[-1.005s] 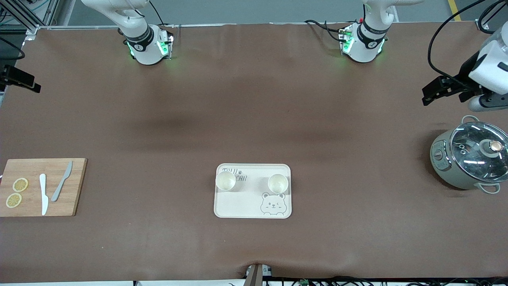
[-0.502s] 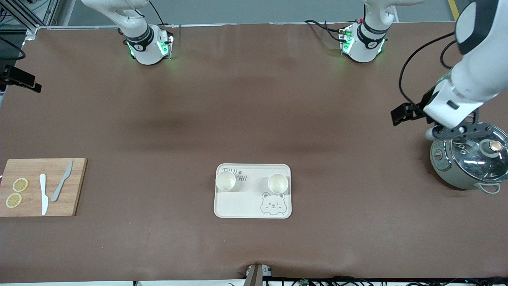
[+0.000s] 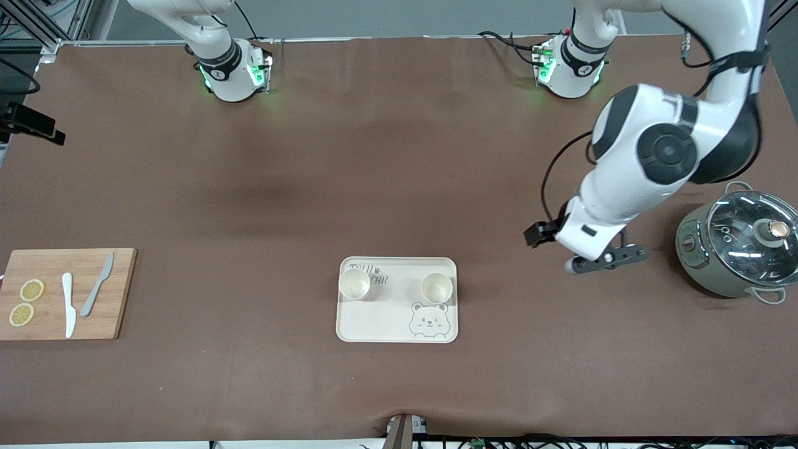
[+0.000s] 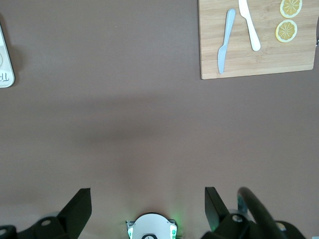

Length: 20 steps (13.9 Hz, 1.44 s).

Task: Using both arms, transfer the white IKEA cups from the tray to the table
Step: 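Reach the left gripper down to the white cup on the tray, then close the left gripper around the white cup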

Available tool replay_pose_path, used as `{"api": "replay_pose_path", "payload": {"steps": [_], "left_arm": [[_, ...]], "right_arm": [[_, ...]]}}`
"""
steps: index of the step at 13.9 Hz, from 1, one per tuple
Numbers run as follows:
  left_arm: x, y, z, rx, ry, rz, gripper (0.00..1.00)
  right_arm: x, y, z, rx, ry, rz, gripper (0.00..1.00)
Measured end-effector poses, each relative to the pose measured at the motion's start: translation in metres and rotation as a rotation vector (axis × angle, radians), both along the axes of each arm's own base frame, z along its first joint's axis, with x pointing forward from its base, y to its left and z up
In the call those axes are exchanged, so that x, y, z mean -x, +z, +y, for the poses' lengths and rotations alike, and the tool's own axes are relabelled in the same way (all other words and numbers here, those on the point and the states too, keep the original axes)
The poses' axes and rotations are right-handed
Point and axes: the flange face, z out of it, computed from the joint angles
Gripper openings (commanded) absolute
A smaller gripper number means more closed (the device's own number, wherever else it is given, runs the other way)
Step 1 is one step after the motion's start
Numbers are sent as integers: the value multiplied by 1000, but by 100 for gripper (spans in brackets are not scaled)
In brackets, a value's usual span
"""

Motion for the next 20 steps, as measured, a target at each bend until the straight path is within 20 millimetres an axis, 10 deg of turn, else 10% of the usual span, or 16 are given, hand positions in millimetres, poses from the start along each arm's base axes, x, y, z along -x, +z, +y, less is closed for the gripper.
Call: {"api": "replay_pose_path", "payload": {"steps": [14, 20], "left_arm": [[-20, -153, -119, 150, 79, -133, 98], [-9, -201, -146, 180, 91, -142, 44]], "right_arm": [[1, -1, -4, 0, -7, 1, 100], [1, -1, -4, 0, -8, 3, 100]]}}
